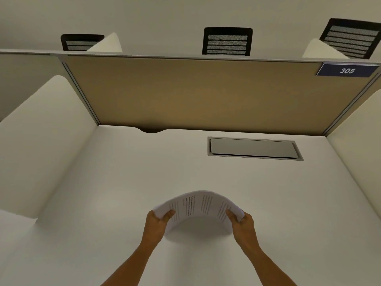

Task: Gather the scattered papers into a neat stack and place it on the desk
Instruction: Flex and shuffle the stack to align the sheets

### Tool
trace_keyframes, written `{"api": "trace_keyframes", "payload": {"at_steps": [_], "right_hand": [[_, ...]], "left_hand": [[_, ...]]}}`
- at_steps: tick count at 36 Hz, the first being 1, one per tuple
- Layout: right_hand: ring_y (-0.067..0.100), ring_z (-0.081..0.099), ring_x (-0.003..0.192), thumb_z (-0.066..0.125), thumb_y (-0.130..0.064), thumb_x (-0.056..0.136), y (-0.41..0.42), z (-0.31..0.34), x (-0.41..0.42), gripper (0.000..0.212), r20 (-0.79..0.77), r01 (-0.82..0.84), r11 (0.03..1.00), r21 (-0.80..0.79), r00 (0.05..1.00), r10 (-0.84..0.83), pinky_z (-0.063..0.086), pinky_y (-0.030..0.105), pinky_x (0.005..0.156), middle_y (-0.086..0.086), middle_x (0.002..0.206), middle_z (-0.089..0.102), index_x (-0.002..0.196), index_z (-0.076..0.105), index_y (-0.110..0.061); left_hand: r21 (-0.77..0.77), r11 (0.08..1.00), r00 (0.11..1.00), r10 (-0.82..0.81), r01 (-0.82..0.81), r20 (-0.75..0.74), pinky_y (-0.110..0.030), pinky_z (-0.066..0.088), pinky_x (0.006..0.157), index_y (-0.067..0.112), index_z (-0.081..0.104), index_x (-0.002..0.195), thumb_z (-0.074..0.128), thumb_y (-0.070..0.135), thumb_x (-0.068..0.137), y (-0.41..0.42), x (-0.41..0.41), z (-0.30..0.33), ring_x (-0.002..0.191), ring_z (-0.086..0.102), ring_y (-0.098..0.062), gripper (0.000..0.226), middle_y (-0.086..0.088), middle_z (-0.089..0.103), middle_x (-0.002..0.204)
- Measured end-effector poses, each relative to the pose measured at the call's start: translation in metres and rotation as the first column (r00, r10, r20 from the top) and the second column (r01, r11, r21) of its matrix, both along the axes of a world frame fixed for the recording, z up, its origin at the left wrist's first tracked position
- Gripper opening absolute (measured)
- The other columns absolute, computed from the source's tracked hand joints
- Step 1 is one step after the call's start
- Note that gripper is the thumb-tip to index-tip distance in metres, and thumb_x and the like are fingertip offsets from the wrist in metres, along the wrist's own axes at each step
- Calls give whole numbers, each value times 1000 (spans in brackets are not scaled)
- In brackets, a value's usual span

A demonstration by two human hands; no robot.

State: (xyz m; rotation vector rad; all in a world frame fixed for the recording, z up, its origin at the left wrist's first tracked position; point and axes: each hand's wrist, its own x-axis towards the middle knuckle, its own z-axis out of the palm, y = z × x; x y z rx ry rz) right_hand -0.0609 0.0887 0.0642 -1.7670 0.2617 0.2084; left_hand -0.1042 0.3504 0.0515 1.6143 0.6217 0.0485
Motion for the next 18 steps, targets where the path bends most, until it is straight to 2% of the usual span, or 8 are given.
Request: {"api": "trace_keyframes", "payload": {"at_steps": [3,6,13,18], "right_hand": [[16,69,88,62,-19,96,-2,-6,1,12,-45,14,1000,1,999,-14,52,24,71,-2,92,73,105,69,-20],[19,69,89,62,-20,96,-6,-11,5,19,-65,-5,1000,-31,998,3,53,24,70,3,95,72,113,67,-14],[15,69,85,60,-19,97,-8,-13,5,18,-36,-25,996,-87,999,22,52,17,64,-1,89,72,110,70,-13],[17,68,81,63,-21,95,-8,-25,0,25,-111,-34,992,-118,994,21,51,19,63,7,93,71,116,66,-8]], "left_hand": [[-2,1000,1000,2,-2,-10,-24,61,67,15,69,106,74,11,84,1,-3,-5,92,70,-23,23,-5,74,97],[3,1000,1000,-17,17,-5,-25,61,69,18,69,104,73,11,84,1,-4,-5,92,70,-24,21,-6,74,98],[19,1000,1000,-2,2,10,-20,61,64,19,67,99,73,8,84,1,-6,-1,87,70,-22,20,-3,73,92],[37,998,999,-40,41,-13,-15,58,64,4,66,112,72,5,85,2,-9,-7,91,69,-18,28,-9,73,98]]}}
